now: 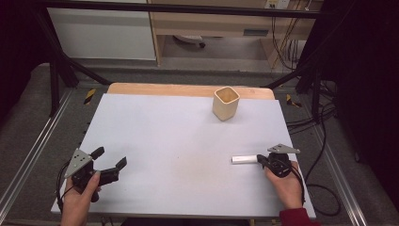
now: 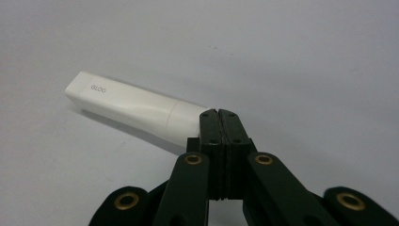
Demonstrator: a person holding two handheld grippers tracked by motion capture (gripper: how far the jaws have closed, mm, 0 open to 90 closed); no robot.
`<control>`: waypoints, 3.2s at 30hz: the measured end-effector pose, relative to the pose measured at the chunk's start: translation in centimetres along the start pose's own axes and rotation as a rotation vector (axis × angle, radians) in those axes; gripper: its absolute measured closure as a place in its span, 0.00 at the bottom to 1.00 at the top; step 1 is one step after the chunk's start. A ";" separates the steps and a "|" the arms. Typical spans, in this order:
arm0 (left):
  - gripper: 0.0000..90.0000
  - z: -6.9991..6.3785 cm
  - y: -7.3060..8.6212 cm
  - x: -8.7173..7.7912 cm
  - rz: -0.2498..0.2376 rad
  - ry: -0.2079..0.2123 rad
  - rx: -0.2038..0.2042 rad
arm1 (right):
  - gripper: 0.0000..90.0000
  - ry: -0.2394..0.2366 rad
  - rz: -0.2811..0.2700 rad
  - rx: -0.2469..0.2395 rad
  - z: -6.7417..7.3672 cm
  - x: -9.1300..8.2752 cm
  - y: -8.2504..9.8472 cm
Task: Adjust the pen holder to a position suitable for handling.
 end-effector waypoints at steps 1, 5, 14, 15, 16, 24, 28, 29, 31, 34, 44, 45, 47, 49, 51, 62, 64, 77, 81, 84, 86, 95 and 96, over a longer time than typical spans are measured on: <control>0.05 0.0 0.0 0.0 0.000 0.000 0.000 | 1.00 -0.002 0.004 -0.004 0.1 0.0 0.0; 0.05 0.0 0.0 0.0 0.000 0.000 0.001 | 1.00 -0.013 0.009 -0.005 0.4 0.2 0.1; 0.05 -0.1 0.1 0.1 0.004 0.002 0.003 | 1.00 -0.052 0.027 -0.031 2.1 1.3 -0.4; 0.05 -0.1 0.1 0.1 0.005 0.002 0.004 | 1.00 -0.057 0.025 -0.033 2.3 1.4 -0.5; 0.05 -0.1 0.1 0.1 0.006 0.002 0.005 | 1.00 -0.057 0.026 -0.038 2.4 1.6 -0.6; 0.05 -0.2 0.1 0.2 0.008 0.004 0.008 | 1.00 -0.058 0.034 -0.037 2.6 2.3 -0.8; 0.05 -0.2 0.1 0.2 0.009 0.004 0.008 | 1.00 -0.058 0.034 -0.035 2.6 2.4 -0.9; 0.05 -0.2 0.1 0.2 0.009 0.004 0.008 | 1.00 -0.059 0.033 -0.034 2.6 2.4 -0.9; 0.05 -0.2 0.2 0.2 0.008 0.005 0.007 | 1.00 -0.066 0.032 -0.030 2.8 2.4 -0.9; 0.05 -0.2 0.2 0.3 0.012 0.005 0.007 | 1.00 -0.078 0.034 -0.028 3.3 2.5 -1.1; 0.05 -0.3 0.3 0.3 0.016 0.009 0.007 | 1.00 -0.134 0.059 -0.084 7.4 3.5 -1.9; 0.05 -0.3 0.3 0.3 0.016 0.007 0.008 | 1.00 -0.140 0.060 -0.093 7.8 3.6 -2.0; 0.05 -0.2 0.3 0.3 0.018 0.000 0.009 | 1.00 -0.151 0.064 -0.101 8.6 3.7 -2.1; 0.05 -0.2 0.3 0.3 0.016 0.000 0.006 | 1.00 -0.161 0.068 -0.114 9.2 3.7 -2.1; 0.05 -0.2 0.3 0.4 0.019 0.000 0.007 | 1.00 -0.172 0.068 -0.120 9.9 3.8 -2.1; 0.05 -0.3 0.4 0.3 0.022 0.004 0.012 | 1.00 -0.237 0.097 -0.190 14.3 4.5 -2.1; 0.05 -0.2 0.5 0.3 0.026 0.007 0.012 | 1.00 -0.246 0.106 -0.212 15.1 4.7 -2.0; 0.06 -0.3 0.5 0.4 0.032 0.002 0.016 | 1.00 -0.318 0.121 -0.281 19.6 5.7 -1.7; 0.06 -0.3 0.5 0.4 0.029 0.006 0.020 | 1.00 -0.324 0.120 -0.307 20.5 6.0 -1.8; 0.06 -0.2 0.5 0.4 0.031 0.004 0.016 | 1.00 -0.336 0.117 -0.322 21.1 6.2 -1.9; 0.06 -0.2 0.5 0.3 0.032 0.003 0.015 | 1.00 -0.337 0.113 -0.334 21.4 6.3 -1.9; 0.06 -0.3 0.4 0.3 0.029 0.005 0.018 | 1.00 -0.342 0.106 -0.351 21.5 6.2 -1.8; 0.06 -0.4 0.4 0.3 0.028 0.005 0.017 | 1.00 -0.344 0.109 -0.350 21.4 6.1 -1.8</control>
Point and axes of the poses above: each handheld gripper's, and its own axes: x roughly forward along the jaws, y roughly out of its underside, z roughly to its left, the point moved 8 cm from there along x, roughly forward along the jaws, and after that the axes turned 5 degrees about -y, right-handed, at the moved point
